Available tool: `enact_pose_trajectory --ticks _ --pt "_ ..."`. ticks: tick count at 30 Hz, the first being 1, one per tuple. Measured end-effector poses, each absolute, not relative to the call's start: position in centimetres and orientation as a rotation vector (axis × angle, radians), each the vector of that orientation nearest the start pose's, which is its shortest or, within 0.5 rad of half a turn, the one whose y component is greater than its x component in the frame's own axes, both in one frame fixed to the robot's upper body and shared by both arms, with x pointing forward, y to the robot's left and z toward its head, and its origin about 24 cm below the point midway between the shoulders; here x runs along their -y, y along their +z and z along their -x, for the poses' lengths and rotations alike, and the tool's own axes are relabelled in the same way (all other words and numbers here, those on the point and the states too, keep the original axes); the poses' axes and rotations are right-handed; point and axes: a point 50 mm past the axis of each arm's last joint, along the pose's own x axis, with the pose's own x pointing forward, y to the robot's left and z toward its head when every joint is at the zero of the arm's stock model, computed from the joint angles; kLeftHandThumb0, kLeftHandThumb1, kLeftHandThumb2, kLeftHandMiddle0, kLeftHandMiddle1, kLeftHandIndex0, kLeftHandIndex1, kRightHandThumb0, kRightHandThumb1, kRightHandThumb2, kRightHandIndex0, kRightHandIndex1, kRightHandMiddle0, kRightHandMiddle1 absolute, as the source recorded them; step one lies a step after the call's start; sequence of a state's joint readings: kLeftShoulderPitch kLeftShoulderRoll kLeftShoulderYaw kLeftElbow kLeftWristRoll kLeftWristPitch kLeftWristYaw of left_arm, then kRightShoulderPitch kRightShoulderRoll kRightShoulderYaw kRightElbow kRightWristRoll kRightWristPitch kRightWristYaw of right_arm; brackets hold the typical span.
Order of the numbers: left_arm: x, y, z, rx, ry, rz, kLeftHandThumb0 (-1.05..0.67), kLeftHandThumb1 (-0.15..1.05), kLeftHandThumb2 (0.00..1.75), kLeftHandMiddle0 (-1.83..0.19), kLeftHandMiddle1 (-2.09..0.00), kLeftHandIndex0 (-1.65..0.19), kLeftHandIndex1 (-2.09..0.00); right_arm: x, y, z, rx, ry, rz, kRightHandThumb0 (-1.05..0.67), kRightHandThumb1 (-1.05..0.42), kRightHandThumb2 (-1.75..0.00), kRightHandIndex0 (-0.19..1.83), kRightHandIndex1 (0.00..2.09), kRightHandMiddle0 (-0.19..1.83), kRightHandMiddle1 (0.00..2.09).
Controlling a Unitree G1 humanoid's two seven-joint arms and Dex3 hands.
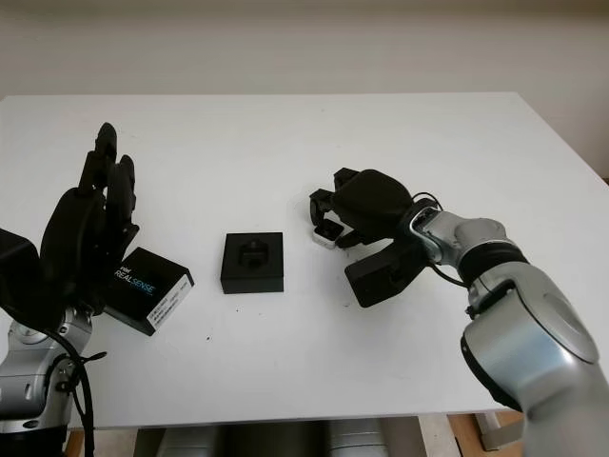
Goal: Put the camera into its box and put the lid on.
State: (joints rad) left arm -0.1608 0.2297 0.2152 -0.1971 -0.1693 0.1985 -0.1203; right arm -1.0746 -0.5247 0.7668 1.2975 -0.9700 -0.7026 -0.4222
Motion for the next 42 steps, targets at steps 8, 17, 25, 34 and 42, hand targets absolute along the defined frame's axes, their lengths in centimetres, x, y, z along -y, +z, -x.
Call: enact_pose_trajectory --ticks 8,17,25,34,42 --pt "-21.6 12.5 -27.4 0.187 0.017 -0.067 -0.83 1.05 0.63 0.19 0.0 0.19 0.0 17.4 11.2 -38.1 0.508 0.576 1.72 -0.44 -0.99 -0.06 0.06 1.56 0.4 1.37" --pt "-21.5 12.5 -27.5 0.188 0.013 -0.07 -0.83 1.05 0.62 0.19 0.0 0.19 0.0 17.7 11.2 -38.2 0.477 0.567 1.742 -0.5 -1.05 -0.14 0.27 0.73 0.25 1.79" --pt "-21.5 12.5 -27.4 0.19 0.014 -0.069 -0.82 1.05 0.62 0.19 0.0 0.19 0.0 18.2 11.5 -38.6 0.334 0.538 1.587 -0.48 -1.05 -0.11 0.39 0.3 0.28 1.72" --pt "-21.4 12.3 -27.4 0.185 0.014 -0.063 -0.81 1.05 0.62 0.19 0.0 0.19 0.0 18.4 12.1 -39.2 0.162 0.522 1.385 -0.46 -1.05 -0.13 0.43 0.1 0.26 1.83" --pt "-21.3 12.2 -27.4 0.181 0.013 -0.061 -0.81 1.05 0.63 0.19 0.0 0.19 0.0 18.7 12.2 -39.4 0.086 0.522 1.282 -0.45 -1.05 -0.16 0.42 0.08 0.21 1.9"
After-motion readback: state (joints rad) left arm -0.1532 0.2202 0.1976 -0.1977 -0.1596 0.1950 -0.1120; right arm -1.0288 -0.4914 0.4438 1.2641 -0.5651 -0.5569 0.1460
